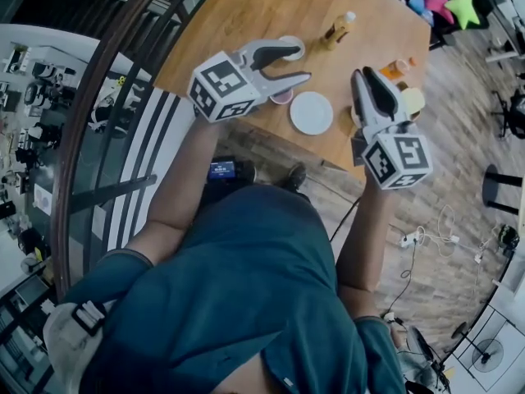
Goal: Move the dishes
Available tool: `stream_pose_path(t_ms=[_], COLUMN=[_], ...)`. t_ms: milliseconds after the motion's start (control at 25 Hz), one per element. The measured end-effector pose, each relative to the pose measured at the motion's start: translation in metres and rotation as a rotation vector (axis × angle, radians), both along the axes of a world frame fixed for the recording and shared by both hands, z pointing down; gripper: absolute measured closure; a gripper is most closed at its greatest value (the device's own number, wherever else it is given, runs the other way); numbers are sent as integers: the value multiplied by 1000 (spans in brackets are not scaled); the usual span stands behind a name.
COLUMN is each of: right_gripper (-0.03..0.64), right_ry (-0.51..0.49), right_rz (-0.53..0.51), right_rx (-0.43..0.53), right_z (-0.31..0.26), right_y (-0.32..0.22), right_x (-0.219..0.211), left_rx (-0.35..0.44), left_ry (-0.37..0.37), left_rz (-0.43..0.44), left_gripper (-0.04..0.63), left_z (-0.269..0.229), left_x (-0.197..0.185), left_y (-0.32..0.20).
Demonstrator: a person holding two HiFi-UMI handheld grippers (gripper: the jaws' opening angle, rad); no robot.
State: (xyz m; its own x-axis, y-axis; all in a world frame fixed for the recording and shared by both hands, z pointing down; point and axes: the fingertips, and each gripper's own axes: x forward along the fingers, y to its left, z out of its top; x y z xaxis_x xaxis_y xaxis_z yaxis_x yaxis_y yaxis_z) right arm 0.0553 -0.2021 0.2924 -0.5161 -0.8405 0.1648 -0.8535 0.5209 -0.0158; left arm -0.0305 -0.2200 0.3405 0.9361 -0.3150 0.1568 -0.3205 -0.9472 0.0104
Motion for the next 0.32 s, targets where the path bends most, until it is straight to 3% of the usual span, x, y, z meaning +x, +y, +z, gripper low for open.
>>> stream_pose_path(t_ms=[320], right_gripper=[563], right_ry=[7], right_rz=[26], right_rx=[-16], right_z=[8], right_y=[7], right_x=[4], left_rx=[-2], left_ry=[-4], left_rz=[17], left_gripper=[382], left_z=[6], left_x=[2], left_y=[7])
